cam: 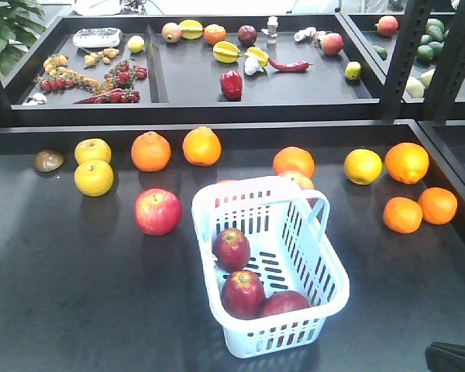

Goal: Pick three apples into basket with both arms

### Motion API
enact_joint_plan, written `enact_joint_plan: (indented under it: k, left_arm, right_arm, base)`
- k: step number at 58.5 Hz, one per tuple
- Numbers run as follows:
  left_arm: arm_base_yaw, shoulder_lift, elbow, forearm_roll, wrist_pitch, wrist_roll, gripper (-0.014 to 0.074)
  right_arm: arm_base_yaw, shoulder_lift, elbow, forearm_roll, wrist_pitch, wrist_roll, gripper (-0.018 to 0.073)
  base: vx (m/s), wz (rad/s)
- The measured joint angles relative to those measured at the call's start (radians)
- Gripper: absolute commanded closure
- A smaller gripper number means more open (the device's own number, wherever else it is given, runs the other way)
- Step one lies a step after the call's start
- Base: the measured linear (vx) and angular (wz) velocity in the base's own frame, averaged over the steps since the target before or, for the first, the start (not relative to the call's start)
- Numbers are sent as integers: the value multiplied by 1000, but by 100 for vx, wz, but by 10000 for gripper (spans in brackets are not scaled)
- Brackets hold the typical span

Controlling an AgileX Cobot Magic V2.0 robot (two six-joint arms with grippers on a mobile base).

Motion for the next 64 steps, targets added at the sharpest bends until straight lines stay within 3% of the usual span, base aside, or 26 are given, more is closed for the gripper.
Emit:
enact_joint_plan:
  k: [21,27,46,56,64]
  left_arm:
    - [0,0,0,2,-1,-2,602]
    - [0,0,0,22,-76,1,602]
    - [-8,-2,65,7,-483,-6,602]
    - [-8,-66,197,12,-536,-7,602]
    - [-8,-174,312,60,-538,-35,602]
  right_arm:
    - [0,0,0,0,0,0,564]
    - [0,0,0,0,0,0,564]
    - [0,0,0,3,1,0,564]
    - [0,0,0,3,2,0,564]
    - [0,0,0,3,2,0,564]
  base:
    - [0,0]
    - [0,0]
    - [0,0]
    - [0,0]
    - [0,0]
